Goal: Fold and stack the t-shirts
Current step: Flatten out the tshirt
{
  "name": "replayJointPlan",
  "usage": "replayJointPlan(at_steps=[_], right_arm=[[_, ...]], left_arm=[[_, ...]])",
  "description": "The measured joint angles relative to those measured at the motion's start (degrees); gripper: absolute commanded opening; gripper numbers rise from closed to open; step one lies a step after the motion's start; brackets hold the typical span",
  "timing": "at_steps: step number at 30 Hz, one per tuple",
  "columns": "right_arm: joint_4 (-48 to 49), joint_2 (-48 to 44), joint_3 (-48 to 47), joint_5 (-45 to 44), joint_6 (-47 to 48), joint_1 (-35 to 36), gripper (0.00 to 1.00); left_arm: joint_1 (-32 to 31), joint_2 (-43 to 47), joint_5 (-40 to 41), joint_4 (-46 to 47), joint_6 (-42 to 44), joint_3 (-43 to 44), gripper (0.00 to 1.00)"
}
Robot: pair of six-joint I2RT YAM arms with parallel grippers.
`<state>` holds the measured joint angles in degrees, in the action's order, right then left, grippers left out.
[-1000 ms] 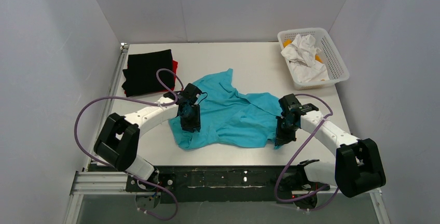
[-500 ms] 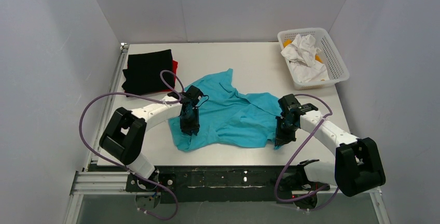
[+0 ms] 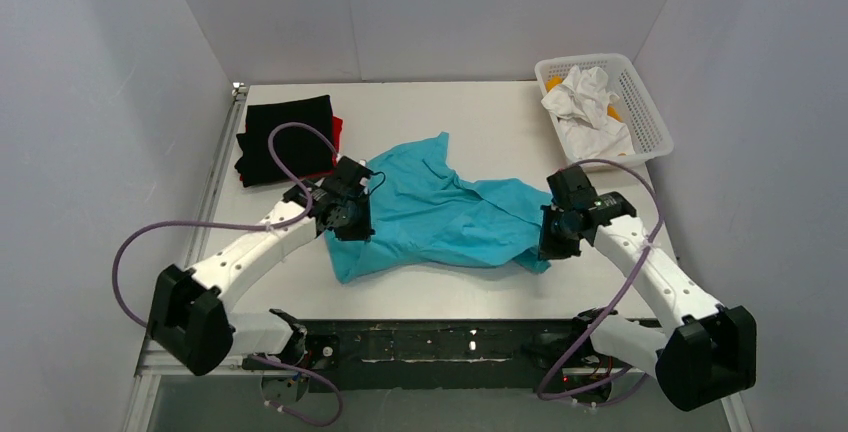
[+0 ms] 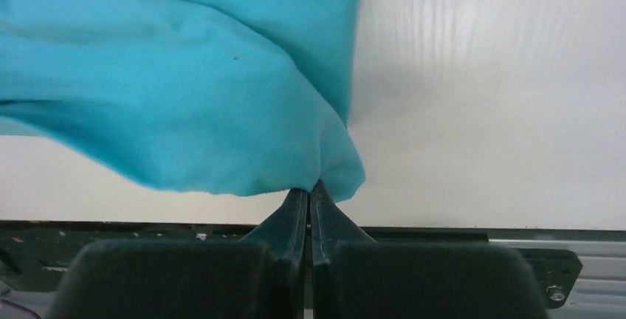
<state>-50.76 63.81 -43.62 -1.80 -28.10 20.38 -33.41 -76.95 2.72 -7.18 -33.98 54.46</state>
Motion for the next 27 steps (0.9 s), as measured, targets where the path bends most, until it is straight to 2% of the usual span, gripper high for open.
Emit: replayJointPlan(at_steps=[4,9,16,21,27], right_arm=[[-2.99,-3.85,-8.57,-2.75,0.42,0.0,0.01],[-5.25,-6.16,-23.58,-6.84,1.73,0.0,0.01],[-6.47,-5.68,-51.63,-8.22,6.6,0.02,0.01],[-7.56,-5.84,-71.38,-1.55,11.96,0.04,0.01],[-7.45,-11.17,-77.72,10.38,14.69,0.04,0.01]], left_arm=[[-0.2,9.35,3.17,-3.15,1.9,2.84,0.0],[-0.48,15.23,6.99,-5.68,5.25,10.19,0.0],[-0.59,18.47,8.46,-6.67,13.62,28.83,0.0],[-0.59,20.17,4.04,-7.76,18.16,41.77,0.0],[-0.61,20.46,-7.39,-9.88,20.24,57.02,0.0]])
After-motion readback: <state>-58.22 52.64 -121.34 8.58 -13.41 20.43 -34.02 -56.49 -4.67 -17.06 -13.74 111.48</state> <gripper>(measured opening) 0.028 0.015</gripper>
